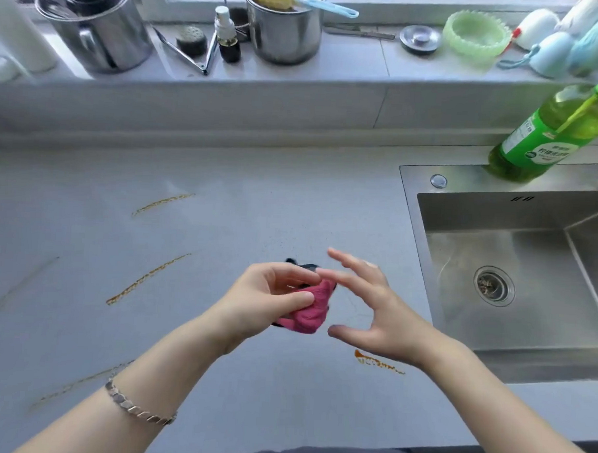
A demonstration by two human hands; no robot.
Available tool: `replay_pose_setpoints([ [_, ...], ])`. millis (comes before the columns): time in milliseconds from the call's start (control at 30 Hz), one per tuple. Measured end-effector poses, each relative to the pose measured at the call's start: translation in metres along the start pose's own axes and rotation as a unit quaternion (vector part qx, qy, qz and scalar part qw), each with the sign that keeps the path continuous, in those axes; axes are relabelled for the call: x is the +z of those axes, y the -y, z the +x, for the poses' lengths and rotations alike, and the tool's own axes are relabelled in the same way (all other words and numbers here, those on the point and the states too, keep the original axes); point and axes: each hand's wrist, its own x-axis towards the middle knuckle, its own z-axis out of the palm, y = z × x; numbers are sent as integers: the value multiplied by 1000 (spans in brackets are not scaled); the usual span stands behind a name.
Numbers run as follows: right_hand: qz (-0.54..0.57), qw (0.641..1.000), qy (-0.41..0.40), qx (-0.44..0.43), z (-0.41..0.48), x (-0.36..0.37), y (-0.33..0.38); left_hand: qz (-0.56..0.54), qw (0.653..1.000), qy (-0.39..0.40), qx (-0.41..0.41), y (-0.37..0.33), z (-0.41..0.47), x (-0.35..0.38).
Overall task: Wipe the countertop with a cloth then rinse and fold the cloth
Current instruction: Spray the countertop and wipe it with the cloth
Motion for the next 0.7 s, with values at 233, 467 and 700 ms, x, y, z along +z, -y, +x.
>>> replay_pose_setpoints([
  [233,67,996,20,48,8,11,2,-17,999,11,34,-7,-18,-11],
  [467,98,975,-141,138,0,59,15,-37,994,-99,19,-4,-11,-8],
  [700,107,962,-186,168,25,67,18,93,985,-116,87,-10,-4,0],
])
